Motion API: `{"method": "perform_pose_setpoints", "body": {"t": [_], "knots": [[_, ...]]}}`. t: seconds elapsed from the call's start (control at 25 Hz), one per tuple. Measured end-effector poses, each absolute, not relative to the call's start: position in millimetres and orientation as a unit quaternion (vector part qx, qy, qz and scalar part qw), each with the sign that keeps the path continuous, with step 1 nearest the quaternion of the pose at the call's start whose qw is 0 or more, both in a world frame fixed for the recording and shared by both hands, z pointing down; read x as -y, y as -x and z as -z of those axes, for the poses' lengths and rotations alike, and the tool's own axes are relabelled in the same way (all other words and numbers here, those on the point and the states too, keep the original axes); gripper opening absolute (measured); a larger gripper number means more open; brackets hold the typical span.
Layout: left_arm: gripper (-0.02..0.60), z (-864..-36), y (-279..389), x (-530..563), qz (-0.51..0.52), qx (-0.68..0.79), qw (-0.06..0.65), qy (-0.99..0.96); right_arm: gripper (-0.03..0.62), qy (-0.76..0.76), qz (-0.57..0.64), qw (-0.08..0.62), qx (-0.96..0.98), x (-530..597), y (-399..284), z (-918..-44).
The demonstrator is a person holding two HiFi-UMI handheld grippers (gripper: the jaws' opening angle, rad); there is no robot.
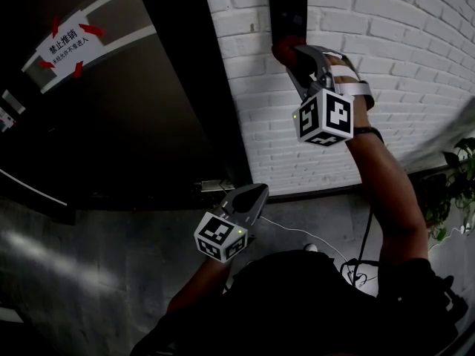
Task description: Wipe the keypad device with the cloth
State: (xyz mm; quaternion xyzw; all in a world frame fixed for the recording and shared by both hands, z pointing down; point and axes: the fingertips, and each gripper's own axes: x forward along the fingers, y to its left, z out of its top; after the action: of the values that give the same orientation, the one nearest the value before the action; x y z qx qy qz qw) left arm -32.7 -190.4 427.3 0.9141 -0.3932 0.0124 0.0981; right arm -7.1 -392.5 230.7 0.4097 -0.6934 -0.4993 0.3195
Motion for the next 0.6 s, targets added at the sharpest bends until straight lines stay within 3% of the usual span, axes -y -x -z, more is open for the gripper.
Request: {"method": "perform_pose_setpoints", "body": {"t": [0.6], "knots": [[0.016, -427, 35, 187, -0.011, 0.394, 0.098, -0.914, 0.141, -0.396, 0.472, 0.353, 0.704, 397, 5, -258]]}}
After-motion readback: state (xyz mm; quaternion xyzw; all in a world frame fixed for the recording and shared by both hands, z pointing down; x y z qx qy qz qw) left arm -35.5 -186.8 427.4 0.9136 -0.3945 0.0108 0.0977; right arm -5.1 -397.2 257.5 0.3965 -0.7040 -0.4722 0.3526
